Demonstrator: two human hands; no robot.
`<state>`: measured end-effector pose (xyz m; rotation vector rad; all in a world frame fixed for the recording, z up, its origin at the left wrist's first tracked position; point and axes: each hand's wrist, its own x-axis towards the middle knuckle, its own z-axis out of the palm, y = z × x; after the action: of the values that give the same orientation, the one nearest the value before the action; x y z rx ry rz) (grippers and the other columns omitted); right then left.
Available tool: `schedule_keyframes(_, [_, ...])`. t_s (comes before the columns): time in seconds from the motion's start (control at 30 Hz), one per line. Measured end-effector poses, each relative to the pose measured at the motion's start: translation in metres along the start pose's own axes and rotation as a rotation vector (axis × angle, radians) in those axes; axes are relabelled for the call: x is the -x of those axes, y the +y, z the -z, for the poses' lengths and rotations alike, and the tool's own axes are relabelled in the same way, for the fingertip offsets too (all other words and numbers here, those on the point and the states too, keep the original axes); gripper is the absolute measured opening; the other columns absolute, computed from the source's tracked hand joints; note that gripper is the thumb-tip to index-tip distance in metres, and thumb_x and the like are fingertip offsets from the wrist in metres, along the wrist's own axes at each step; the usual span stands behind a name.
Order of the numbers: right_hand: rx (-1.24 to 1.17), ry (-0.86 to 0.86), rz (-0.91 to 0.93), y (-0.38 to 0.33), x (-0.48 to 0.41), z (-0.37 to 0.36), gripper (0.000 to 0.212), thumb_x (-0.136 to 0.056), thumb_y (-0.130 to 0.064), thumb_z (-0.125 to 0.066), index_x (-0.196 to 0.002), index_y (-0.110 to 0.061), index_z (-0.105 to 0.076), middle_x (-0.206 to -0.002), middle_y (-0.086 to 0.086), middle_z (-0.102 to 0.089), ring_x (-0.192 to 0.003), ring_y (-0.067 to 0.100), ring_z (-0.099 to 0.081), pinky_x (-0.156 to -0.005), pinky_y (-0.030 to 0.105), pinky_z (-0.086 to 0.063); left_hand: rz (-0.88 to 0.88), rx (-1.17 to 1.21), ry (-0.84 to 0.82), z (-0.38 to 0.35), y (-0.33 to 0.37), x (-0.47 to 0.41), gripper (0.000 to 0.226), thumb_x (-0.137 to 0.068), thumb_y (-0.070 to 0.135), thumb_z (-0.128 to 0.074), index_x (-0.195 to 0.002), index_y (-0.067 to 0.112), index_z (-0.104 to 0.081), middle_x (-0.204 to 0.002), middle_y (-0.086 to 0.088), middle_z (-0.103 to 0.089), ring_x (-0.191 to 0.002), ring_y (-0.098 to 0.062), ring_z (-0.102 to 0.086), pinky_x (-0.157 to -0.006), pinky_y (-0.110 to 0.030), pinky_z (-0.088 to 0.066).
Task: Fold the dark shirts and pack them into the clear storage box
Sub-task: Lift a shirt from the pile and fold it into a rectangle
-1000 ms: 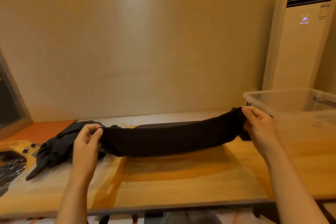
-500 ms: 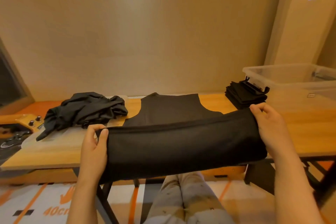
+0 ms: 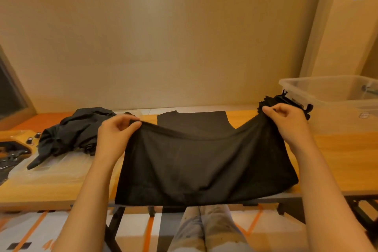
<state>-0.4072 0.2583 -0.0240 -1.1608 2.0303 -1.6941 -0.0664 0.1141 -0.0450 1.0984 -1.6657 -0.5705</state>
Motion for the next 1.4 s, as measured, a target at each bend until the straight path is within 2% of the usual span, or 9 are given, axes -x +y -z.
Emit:
schedule_keyframes(0.13, [-0.016, -0.03, -0.103, 0.0, -0.001, -0.007, 0.035, -0.093, -0.033, -0.06, -0.083, 0.0, -0.064, -0.08, 0.016, -0.061, -0.079, 0.028, -0.058, -0.067, 0.034, -0.041, -0.04, -0.243, -0.092, -0.031, -0.007, -0.057, 0.005, -0.084, 0.024, -0.073, -0.088, 0.024, -0.071, -0.085, 0.006, -0.067, -0.076, -0.007, -0.058, -0.067, -0.031, -0.047])
schedule_keyframes(0.23, [-0.363, -0.07, -0.306, 0.006, 0.027, -0.01, 0.025, -0.095, -0.028, -0.057, -0.08, -0.007, -0.062, -0.069, 0.006, -0.061, -0.065, 0.017, -0.061, -0.058, 0.025, -0.042, -0.125, -0.361, -0.118, -0.06, -0.003, -0.096, 0.006, -0.085, 0.023, -0.072, -0.088, 0.018, -0.071, -0.093, -0.002, -0.069, -0.083, -0.019, -0.06, -0.069, -0.032, -0.044])
schedule_keyframes(0.37, [-0.757, -0.174, -0.515, 0.004, 0.058, -0.029, 0.014, -0.093, -0.021, -0.057, -0.093, -0.008, -0.063, -0.074, 0.004, -0.074, -0.063, 0.012, -0.07, -0.049, 0.02, -0.053, -0.106, -0.196, -0.212, -0.112, 0.016, -0.122, 0.008, -0.085, 0.014, -0.072, -0.091, 0.014, -0.066, -0.094, -0.009, -0.068, -0.069, -0.02, -0.066, -0.07, -0.037, -0.055])
schedule_keyframes(0.5, [-0.845, -0.238, -0.551, 0.01, 0.066, -0.054, 0.013, -0.091, -0.018, -0.058, -0.086, -0.006, -0.059, -0.087, 0.011, -0.074, -0.083, 0.019, -0.073, -0.059, 0.024, -0.057, -0.049, -0.141, -0.363, -0.143, 0.01, -0.081, 0.03, -0.087, 0.023, -0.069, -0.116, 0.018, -0.062, -0.116, 0.0, -0.06, -0.092, -0.012, -0.062, -0.091, -0.036, -0.051])
schedule_keyframes(0.7, [-0.819, -0.371, -0.532, 0.005, 0.069, -0.091, 0.021, -0.091, -0.017, -0.059, -0.094, 0.003, -0.061, -0.097, 0.018, -0.071, -0.093, 0.023, -0.071, -0.072, 0.028, -0.058, -0.151, 0.269, -0.379, -0.106, 0.044, 0.058, 0.02, -0.078, 0.029, -0.075, -0.096, 0.026, -0.067, -0.097, 0.01, -0.067, -0.098, -0.011, -0.062, -0.082, -0.016, -0.048])
schedule_keyframes(0.97, [-0.441, -0.729, -0.384, -0.012, 0.075, -0.122, 0.027, -0.096, -0.023, -0.055, -0.088, -0.002, -0.068, -0.095, 0.015, -0.07, -0.093, 0.016, -0.07, -0.082, 0.025, -0.057, -0.155, 0.072, -0.128, -0.089, -0.002, 0.073, 0.005, -0.08, 0.032, -0.064, -0.083, 0.034, -0.061, -0.085, 0.016, -0.063, -0.083, -0.007, -0.061, -0.069, -0.016, -0.046])
schedule_keyframes(1.2, [0.066, -0.469, -0.003, 0.009, -0.066, -0.16, 0.017, -0.095, -0.009, -0.056, -0.079, -0.012, -0.061, -0.077, 0.011, -0.068, -0.066, 0.022, -0.068, -0.066, 0.03, -0.056, 0.084, 0.178, -0.074, -0.078, -0.014, 0.065, 0.014, -0.08, 0.013, -0.073, -0.08, 0.027, -0.071, -0.078, 0.008, -0.068, -0.08, -0.011, -0.063, -0.068, -0.016, -0.049])
schedule_keyframes(1.3, [0.366, -0.531, 0.141, 0.035, -0.117, -0.202, 0.01, -0.094, -0.013, -0.057, -0.097, -0.014, -0.066, -0.097, 0.006, -0.068, -0.091, 0.021, -0.065, -0.084, 0.032, -0.05, 0.212, 0.266, -0.119, -0.076, -0.016, 0.064, 0.013, -0.081, 0.013, -0.072, -0.08, 0.026, -0.074, -0.081, 0.004, -0.07, -0.083, -0.01, -0.064, -0.07, -0.015, -0.05])
schedule_keyframes(1.4, [0.648, -0.713, 0.228, 0.047, -0.141, -0.227, 0.04, -0.096, -0.025, -0.057, -0.134, -0.012, -0.054, -0.135, 0.008, -0.055, -0.123, 0.024, -0.051, -0.101, 0.032, -0.039, 0.312, 0.318, -0.141, -0.073, -0.018, 0.063, 0.016, -0.081, 0.01, -0.072, -0.08, 0.026, -0.074, -0.081, 0.008, -0.071, -0.083, -0.004, -0.064, -0.071, -0.01, -0.049])
